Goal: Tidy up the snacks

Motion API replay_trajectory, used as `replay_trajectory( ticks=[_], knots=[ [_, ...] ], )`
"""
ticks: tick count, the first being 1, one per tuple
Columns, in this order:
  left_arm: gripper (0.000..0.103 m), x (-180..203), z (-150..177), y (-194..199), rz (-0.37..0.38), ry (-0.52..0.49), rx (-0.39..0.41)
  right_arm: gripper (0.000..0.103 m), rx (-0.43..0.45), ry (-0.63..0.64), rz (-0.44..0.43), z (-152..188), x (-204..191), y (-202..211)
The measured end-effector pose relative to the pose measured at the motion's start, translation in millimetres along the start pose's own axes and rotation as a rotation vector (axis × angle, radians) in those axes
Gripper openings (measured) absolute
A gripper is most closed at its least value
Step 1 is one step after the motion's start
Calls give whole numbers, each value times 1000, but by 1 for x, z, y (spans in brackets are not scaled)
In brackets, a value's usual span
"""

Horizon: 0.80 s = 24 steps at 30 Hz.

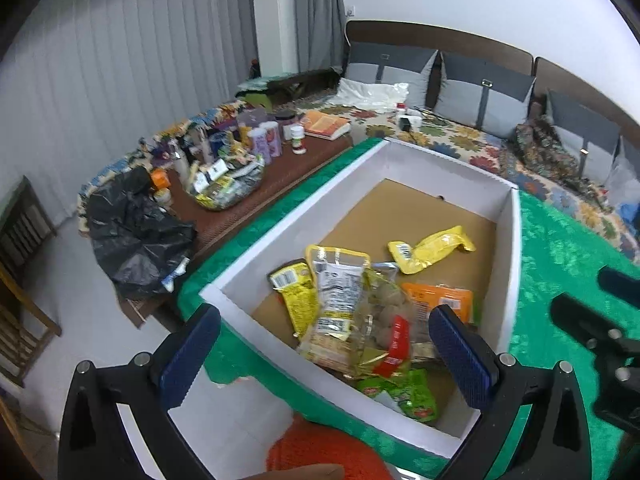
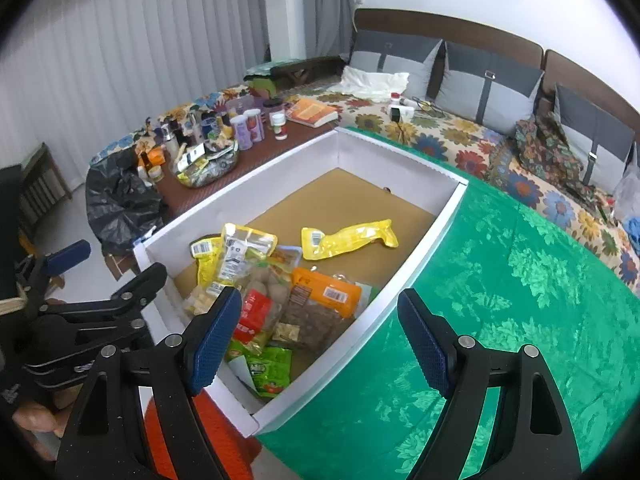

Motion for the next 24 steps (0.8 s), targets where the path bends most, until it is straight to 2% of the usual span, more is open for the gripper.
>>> replay_trajectory(
  ticks=[4, 8, 24],
  knots=[
    [103, 5, -2, -1, 40, -14, -9, 83, -14, -2, 19, 2, 0, -2],
    [103, 8, -2, -2, 21, -32, -11, 83, -29, -9, 30, 4, 3, -4],
    [103, 11, -7, -8, 44, -24, -24, 83, -71, 0, 41, 8, 5, -10]
  ],
)
Point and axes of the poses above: each gripper's, at about its wrist camera, not at the fingertips, and y roughly against the way its jaws point, x to its right, z to its underside, the point moved 6 cm from there along -y, roughly the way its jaws point, and after that the axes turned 5 degrees about -y, right-handed, at the moved point
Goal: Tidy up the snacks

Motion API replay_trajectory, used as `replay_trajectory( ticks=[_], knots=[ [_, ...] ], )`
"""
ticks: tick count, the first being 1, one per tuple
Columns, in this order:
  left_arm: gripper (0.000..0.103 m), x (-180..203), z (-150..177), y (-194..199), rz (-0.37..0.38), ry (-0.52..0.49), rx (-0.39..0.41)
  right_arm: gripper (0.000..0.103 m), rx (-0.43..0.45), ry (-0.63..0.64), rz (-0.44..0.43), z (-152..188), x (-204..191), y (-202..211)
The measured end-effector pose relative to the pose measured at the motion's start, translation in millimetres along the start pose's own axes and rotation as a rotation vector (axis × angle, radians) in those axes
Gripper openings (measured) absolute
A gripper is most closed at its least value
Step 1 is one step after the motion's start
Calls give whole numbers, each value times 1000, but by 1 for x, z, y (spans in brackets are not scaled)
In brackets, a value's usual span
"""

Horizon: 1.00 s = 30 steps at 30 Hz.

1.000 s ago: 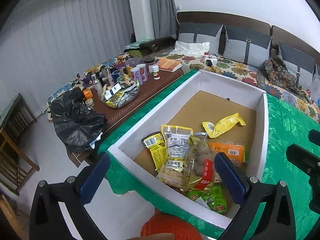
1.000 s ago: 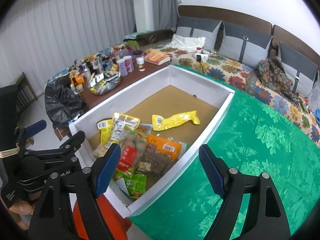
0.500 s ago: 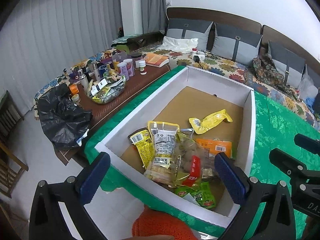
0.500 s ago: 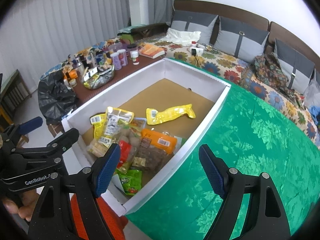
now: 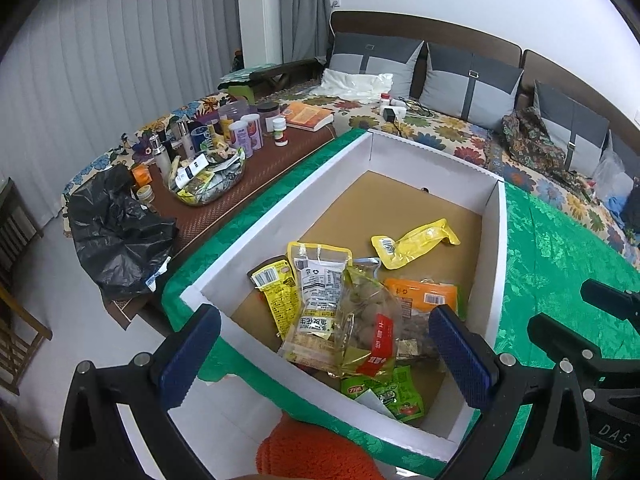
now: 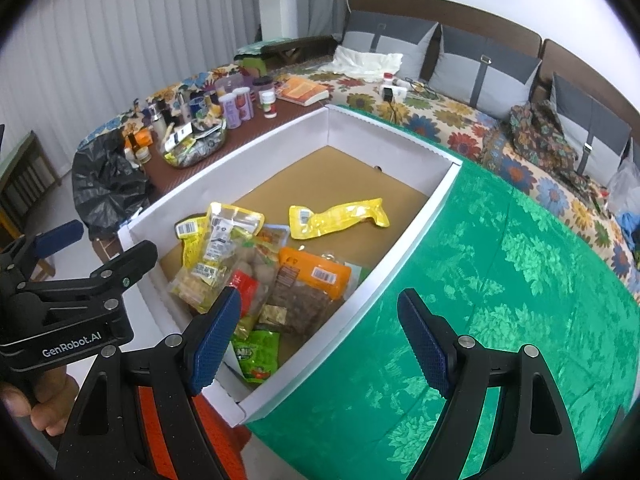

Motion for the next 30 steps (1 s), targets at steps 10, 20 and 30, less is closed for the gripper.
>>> replay_trajectory(
  ticks=[10, 20, 30],
  knots=[
    [103, -4, -2, -3, -2, 26, -1, 83, -6, 14, -5, -1, -3, -2],
    [103, -7, 0, -6, -15, 17, 1, 83, -8, 18, -7, 0, -6, -4],
    [103, -4, 2, -7, 5, 19, -13, 83, -8, 17, -11, 1, -8, -4]
  ],
)
Point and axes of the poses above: each gripper's, at about its wrist camera, not at the fingertips, and y roughly against the way its jaws point, x to its right, z to its underside, the point moved 6 cm from there along -y, roughly the way its jaws point, and after that the axes turned 5 degrees about -y, right-handed, at the moved point
